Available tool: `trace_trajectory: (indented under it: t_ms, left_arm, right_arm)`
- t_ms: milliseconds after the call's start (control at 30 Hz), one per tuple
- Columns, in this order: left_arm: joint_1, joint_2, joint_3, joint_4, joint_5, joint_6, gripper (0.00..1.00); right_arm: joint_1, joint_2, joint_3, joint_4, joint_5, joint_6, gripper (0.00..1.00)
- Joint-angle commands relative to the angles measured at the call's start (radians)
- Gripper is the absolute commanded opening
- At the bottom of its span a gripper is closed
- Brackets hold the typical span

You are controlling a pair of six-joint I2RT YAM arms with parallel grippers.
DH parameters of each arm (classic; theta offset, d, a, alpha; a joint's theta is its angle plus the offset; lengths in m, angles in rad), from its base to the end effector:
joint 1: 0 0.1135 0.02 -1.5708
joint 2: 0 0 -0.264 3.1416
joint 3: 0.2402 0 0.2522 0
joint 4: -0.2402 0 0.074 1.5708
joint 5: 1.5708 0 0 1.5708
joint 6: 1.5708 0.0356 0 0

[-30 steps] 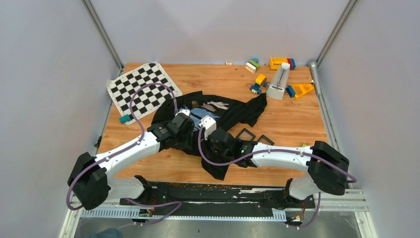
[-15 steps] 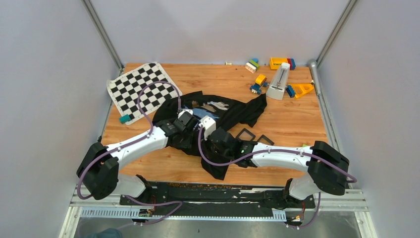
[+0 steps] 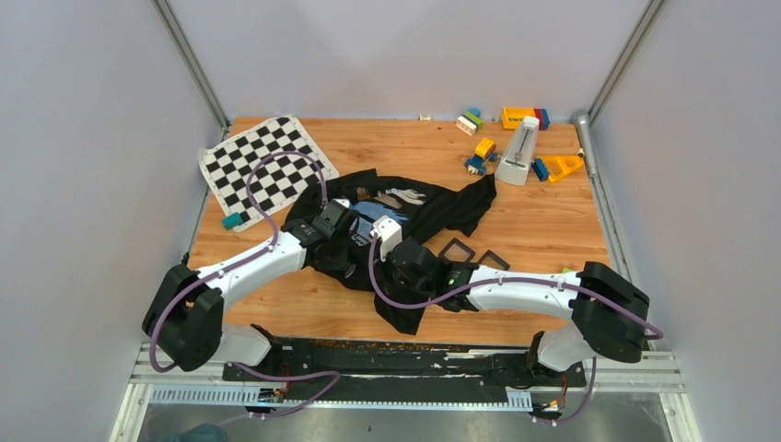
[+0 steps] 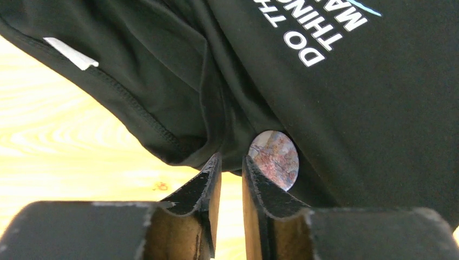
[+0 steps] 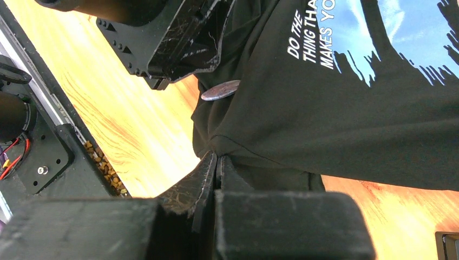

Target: Remove the brooch from the garment

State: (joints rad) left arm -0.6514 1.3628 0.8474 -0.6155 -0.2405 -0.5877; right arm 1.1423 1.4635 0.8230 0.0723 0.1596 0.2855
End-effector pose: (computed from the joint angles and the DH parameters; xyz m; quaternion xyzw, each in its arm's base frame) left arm 0.2075 -0.1475 0.2050 0.0047 0.9692 -0.0305 0.2443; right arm 0.1364 0.2851 0.2190 -0.3283 0.8111 0.2608 0.4078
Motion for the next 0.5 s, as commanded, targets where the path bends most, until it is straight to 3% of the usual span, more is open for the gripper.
trace_trajectory:
  t_ms: [0, 267, 467]
  left_arm:
    - [0.020, -0.049, -0.029, 0.064, 0.088, 0.025, 0.30]
    - [0.031, -0.105, -0.038, 0.065, 0.123, 0.055, 0.35]
    - [-0.004, -0.206, -0.052, 0.012, 0.062, 0.116, 0.49]
  right_arm:
    - [0.005, -0.010, 0.011, 0.045, 0.009, 0.003, 0.00]
    - [0.005, 0.001, 0.014, 0.042, 0.016, 0.007, 0.00]
    - [0.006, 0.003, 0.013, 0.044, 0.033, 0.012, 0.00]
